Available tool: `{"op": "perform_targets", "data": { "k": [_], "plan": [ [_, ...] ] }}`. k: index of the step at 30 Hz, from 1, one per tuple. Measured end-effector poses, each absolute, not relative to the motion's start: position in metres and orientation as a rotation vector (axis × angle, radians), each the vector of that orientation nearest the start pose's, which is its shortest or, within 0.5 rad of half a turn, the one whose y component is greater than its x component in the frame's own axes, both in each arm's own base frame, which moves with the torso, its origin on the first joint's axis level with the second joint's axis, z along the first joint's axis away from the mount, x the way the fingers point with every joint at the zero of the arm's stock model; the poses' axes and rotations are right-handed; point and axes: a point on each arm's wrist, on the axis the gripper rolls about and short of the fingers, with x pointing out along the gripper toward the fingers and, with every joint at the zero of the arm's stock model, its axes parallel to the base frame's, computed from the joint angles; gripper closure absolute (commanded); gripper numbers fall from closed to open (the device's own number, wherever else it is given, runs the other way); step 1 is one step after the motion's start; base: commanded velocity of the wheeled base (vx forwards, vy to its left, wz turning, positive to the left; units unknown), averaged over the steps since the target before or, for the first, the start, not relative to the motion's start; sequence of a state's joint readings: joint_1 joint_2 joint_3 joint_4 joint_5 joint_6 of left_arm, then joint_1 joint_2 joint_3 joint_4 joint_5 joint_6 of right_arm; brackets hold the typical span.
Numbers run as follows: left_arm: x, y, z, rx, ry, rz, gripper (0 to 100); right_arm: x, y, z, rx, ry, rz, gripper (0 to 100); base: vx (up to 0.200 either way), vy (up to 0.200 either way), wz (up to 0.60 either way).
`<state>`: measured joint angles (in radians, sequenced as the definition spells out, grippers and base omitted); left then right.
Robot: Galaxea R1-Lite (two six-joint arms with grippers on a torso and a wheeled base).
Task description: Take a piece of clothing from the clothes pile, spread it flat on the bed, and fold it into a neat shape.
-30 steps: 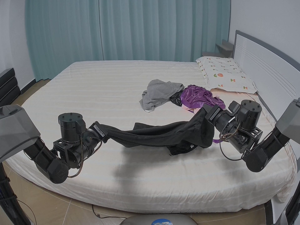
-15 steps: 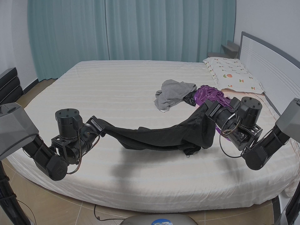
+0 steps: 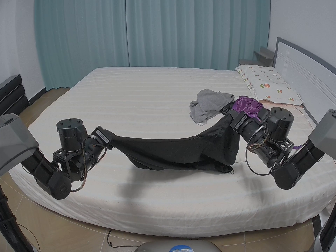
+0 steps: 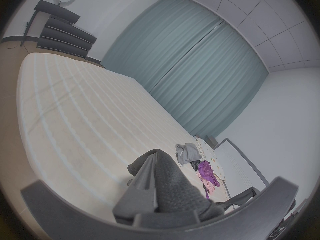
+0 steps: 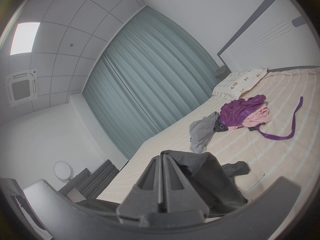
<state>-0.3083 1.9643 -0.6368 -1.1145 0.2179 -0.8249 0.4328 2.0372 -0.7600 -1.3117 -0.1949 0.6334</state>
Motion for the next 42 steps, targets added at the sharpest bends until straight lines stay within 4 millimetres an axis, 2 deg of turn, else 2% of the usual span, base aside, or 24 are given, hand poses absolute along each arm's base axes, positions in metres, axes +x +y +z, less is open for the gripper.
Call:
{"op": "perform_targets", "data": {
  "k": [26,38,42],
  "plan": [
    [0.314,-0.089,0.115,-0.777,0.195,-0.001,100,0.325,0.145,0.136,0.650,0.017,0.248,100,0.000,0.200,0.00],
    [0.307,-0.089,0.108,-0.761,0.229,0.006,100,0.323,0.136,0.139,0.650,0.012,0.230,100,0.000,0.000,0.00],
    [0.302,-0.090,0.105,-0.755,0.244,0.009,100,0.316,0.129,0.135,0.651,0.035,0.217,100,-0.200,0.000,0.00]
  ]
}}
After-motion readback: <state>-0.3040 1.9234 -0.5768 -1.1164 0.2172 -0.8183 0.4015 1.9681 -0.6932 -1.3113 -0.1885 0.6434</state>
